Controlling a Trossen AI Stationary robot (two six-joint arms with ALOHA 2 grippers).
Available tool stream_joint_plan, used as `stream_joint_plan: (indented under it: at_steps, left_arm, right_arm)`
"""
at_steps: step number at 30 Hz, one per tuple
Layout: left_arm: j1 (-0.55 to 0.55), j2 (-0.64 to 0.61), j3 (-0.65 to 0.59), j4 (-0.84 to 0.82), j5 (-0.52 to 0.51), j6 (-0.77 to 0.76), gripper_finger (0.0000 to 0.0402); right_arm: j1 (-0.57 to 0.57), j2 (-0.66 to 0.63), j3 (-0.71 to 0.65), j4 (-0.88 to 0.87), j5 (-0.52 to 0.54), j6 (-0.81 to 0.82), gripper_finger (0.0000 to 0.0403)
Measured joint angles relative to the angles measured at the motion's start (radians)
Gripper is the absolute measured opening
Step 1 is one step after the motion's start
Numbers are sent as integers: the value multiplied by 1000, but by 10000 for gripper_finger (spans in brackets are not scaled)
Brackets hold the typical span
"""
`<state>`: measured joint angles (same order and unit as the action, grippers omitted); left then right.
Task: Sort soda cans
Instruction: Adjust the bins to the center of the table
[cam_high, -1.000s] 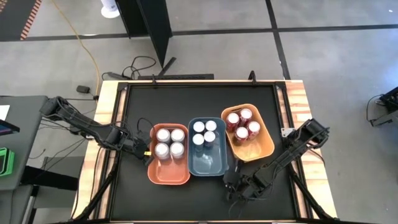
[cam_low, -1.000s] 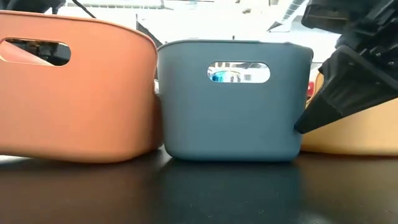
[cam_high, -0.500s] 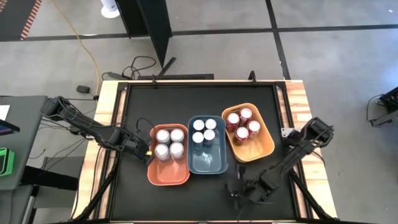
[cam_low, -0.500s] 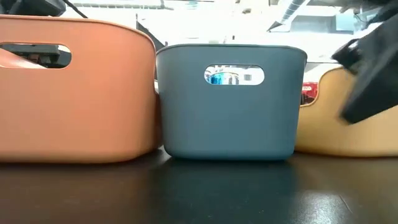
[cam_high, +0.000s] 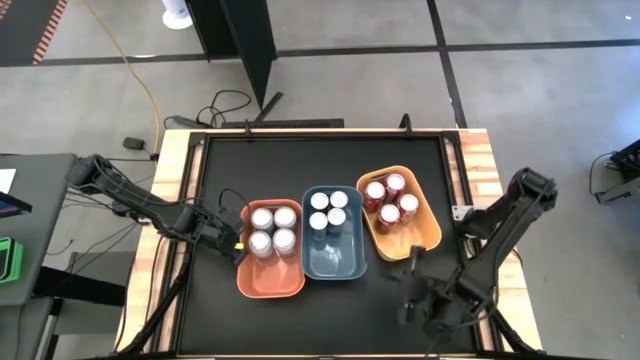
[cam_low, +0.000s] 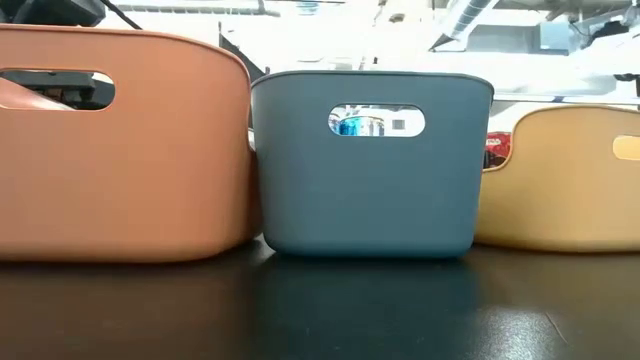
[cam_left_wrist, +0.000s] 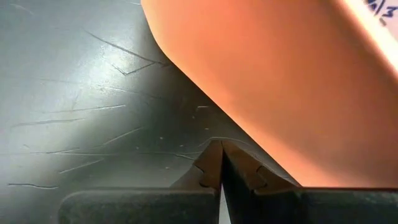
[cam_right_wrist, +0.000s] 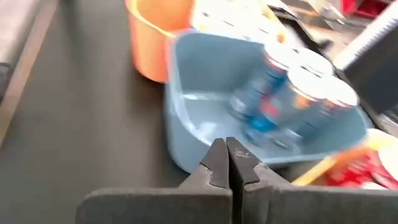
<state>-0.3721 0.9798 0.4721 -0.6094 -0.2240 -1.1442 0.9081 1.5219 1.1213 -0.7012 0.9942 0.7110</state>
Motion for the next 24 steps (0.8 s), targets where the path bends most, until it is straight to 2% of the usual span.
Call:
stream_joint_plan:
  at_steps: [3,7,10,17,20,24]
  left_arm:
    - [-4,0,0,0,-3,0,0]
    - [-4,0,0,0,-5,14,0]
    - [-4,0,0,1,-5,14,0]
    - [-4,1,-1,3,-5,14,0]
    - [-5,1,-1,3,-8,15,0]
    - [-5,1,-1,3,-9,16,0]
  right_arm:
    - [-46,-22,1,-129,-14,59,0]
    - [-114,-25,1,-259,-112,86,0]
    - [-141,-25,1,-366,-123,114,0]
    - [-178,-25,1,-654,-179,344,0]
    - [-183,-25,1,-724,-236,400,0]
    - [-214,-25,1,-735,-334,411,0]
